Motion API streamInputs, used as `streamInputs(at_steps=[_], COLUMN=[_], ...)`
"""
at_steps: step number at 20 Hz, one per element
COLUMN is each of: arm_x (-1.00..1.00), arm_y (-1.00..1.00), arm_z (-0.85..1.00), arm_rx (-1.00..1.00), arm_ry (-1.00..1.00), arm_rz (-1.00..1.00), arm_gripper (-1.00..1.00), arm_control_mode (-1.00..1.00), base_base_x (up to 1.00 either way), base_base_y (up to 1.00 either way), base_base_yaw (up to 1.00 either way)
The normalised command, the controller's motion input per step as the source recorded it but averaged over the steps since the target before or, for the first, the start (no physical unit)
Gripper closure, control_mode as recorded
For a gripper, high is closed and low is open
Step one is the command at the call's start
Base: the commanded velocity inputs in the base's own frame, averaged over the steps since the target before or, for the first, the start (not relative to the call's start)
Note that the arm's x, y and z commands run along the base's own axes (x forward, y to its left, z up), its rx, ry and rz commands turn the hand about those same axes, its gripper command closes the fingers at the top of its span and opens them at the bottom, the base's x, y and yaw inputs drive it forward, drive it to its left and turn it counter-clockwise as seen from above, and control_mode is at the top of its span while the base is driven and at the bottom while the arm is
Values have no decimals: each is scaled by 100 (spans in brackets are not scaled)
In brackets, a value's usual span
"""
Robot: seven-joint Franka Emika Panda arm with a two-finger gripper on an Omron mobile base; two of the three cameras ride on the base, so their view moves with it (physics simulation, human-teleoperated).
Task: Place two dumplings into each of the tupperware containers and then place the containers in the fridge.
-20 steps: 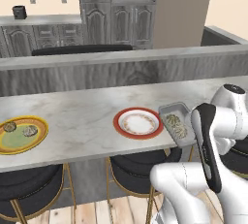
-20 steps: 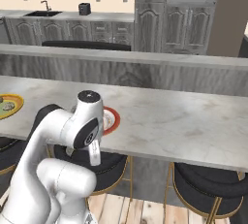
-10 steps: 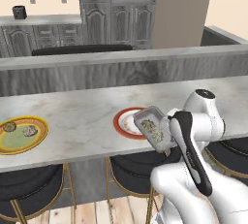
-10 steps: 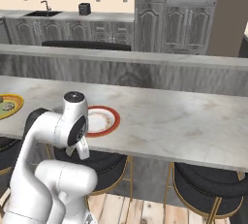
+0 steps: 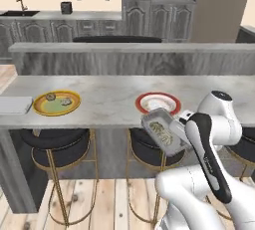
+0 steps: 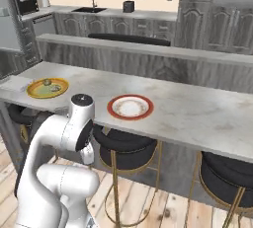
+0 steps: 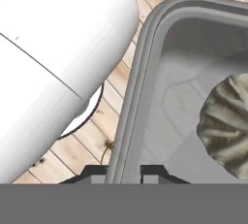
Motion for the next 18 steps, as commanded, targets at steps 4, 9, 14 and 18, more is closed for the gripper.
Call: streamInputs(at_steps=[4, 9, 14, 18], arm_x=[0, 0, 0, 0], arm_y=[0, 0, 0, 0], arm_z=[0, 0, 0, 0], arm_rx=[0, 0, 0, 0], arm_ry=[0, 0, 0, 0], arm_rz=[0, 0, 0, 0], arm_gripper=[100, 100, 100, 100], arm_control_mode=[100, 100, 100, 100], base_base_x=[-10, 3, 25, 39], base_base_y=[69, 92, 95, 95], base_base_yaw=[67, 61, 44, 29])
